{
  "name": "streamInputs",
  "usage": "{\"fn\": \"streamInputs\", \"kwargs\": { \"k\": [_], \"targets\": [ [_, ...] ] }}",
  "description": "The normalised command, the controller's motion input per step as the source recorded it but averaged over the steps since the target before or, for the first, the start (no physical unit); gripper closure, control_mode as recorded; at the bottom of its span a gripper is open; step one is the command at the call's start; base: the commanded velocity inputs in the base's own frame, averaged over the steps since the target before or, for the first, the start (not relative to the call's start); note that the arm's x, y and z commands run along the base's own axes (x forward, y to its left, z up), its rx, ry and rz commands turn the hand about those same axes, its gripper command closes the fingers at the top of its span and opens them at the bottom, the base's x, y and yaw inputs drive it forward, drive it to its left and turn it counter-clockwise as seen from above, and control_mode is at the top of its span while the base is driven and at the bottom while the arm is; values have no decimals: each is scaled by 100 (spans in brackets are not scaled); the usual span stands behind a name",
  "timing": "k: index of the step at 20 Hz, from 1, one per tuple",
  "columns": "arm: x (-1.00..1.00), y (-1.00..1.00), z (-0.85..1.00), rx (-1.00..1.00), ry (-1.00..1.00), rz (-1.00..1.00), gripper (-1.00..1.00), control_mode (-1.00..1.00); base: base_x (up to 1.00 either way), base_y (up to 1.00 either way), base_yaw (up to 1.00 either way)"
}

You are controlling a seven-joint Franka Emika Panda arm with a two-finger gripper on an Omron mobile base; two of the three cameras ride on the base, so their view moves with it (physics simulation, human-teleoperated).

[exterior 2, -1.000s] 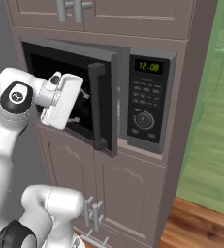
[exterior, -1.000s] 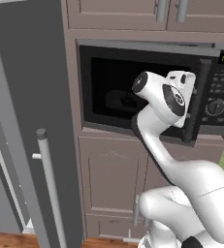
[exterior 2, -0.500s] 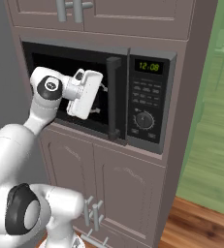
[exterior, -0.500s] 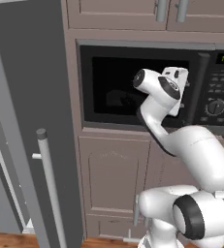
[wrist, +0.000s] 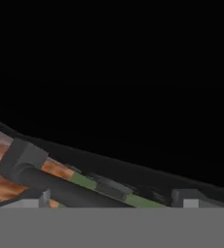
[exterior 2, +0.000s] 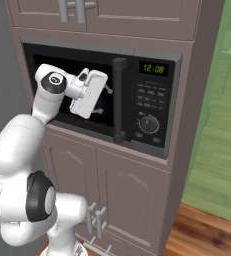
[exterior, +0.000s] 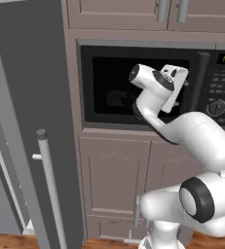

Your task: Place the tupperware containing the fish and carrot meal in the microwave. Close the microwave door and press the start button to reheat the meal.

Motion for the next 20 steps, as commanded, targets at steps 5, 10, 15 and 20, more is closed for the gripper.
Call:
{"fn": "streamInputs", "kwargs": {
  "k": [5, 10, 15, 20],
  "targets": [
    [-55, -34, -14, 0, -48, 48, -100, -100, 0, 0, 0],
    [-100, -53, -61, 1, -63, 29, -100, -100, 0, 0, 0],
    [-96, -8, -17, 2, -50, 19, -100, -100, 0, 0, 0],
    [-78, 9, 17, 14, -25, 22, -100, -100, 0, 0, 0]
  ]
}}
